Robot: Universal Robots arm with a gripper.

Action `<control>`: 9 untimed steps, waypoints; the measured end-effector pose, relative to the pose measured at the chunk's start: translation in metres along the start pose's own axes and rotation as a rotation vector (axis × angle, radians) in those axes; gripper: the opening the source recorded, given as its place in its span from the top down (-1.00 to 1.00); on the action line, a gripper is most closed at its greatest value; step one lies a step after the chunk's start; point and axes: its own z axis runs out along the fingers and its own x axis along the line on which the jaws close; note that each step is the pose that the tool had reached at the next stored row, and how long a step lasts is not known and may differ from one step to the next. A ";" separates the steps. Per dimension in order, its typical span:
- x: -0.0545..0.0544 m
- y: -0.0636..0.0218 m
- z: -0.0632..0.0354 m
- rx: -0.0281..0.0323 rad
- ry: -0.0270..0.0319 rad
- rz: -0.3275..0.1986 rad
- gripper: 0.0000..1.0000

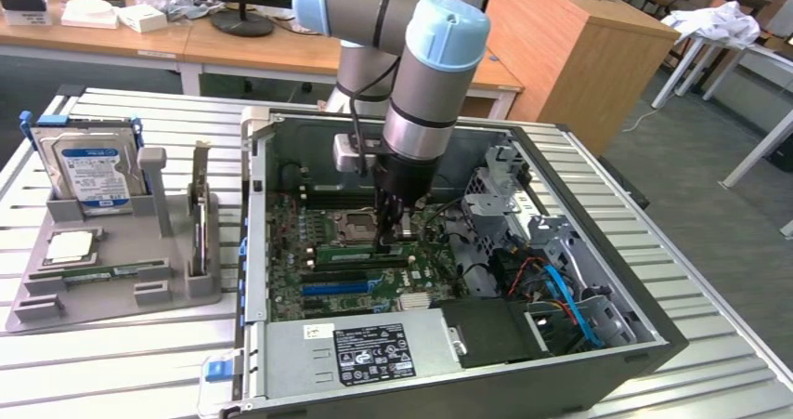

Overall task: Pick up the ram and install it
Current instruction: 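Insert the ram into the slot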

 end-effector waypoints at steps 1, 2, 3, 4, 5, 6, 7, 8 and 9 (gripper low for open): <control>0.000 0.0000 0.0001 0.0000 0.0000 0.000 0.76; 0.000 0.0000 0.0004 0.0001 -0.0002 0.000 0.76; 0.000 0.0000 0.0005 0.0000 0.0000 0.000 0.76; 0.000 0.0000 0.0007 0.0000 0.0000 0.000 0.76; 0.000 0.0000 0.0008 0.0000 0.0000 0.000 0.76; 0.000 0.0000 0.0010 0.0000 0.0001 0.000 0.76; 0.000 0.0000 0.0011 0.0001 0.0000 0.000 0.76; 0.000 0.0000 0.0012 0.0000 0.0001 0.000 0.76; 0.000 -0.0001 0.0014 0.0001 0.0000 0.000 0.76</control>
